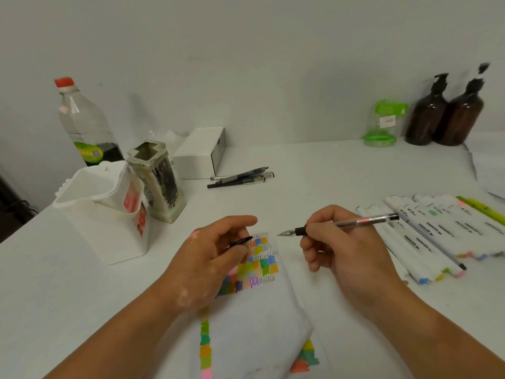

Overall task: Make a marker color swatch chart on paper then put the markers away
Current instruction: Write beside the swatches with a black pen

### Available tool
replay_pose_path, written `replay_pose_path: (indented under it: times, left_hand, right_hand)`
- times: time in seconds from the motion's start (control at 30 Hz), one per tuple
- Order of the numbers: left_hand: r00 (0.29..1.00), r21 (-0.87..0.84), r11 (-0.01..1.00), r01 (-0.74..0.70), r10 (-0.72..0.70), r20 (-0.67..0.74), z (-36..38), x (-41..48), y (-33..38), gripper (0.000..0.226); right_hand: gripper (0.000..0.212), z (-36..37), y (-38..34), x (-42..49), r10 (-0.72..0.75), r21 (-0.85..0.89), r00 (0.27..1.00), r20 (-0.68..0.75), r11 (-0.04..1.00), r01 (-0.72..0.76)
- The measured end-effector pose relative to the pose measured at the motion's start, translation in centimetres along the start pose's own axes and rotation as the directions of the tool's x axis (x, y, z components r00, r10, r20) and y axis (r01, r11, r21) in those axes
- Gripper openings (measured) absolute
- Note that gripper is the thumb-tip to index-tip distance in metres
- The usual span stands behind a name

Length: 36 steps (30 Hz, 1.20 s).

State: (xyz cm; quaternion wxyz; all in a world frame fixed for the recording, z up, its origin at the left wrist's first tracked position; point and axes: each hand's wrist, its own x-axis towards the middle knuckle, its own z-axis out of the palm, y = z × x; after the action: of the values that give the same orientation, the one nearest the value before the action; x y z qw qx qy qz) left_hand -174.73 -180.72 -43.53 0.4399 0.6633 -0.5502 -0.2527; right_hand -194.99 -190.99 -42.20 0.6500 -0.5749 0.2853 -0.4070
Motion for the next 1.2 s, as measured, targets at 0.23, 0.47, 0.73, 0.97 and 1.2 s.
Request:
replay_pose_path:
  times: [0.23, 0.47, 0.73, 0.97, 1.2]
  left_hand:
    - [0.996, -0.360, 0.929, 0.082, -0.086, 0.004, 0.5, 0.0, 0.6, 0.031]
    - [0.998, -0.495, 0.866, 0.069, -0.062, 0.030, 1.3, -0.2, 1.3, 0.029]
    - [0.999, -0.501, 0.866, 0.013, -0.035, -0.034, 1.3, -0.5, 2.1, 0.022]
    - [0.998, -0.539, 0.843, -0.003, -0.028, -0.048, 1.4, -0.7, 2.4, 0.026]
    - [0.998, -0.524, 0.852, -0.020, -0.014, -0.062, 1.7, -0.3, 2.2, 0.022]
  right_hand:
    - [0.009, -0.2, 0.0, -0.1, -0.028, -0.021, 0.998, 0.055, 0.999, 0.029]
    - [0.005, 0.3, 0.3, -0.5, 0.001, -0.050, 0.991, 0.136, 0.999, 0.006]
    - [0.019, 0.6, 0.4, -0.7, 0.025, -0.089, 0.984, 0.177, 0.996, -0.010]
    - [0.016, 0.6, 0.1, -0.8, 0.038, -0.002, 0.979, 0.202, 0.999, -0.038]
    - [0.017, -0.1, -0.2, 0.0, -0.070, 0.046, 0.994, 0.080, 0.997, 0.067]
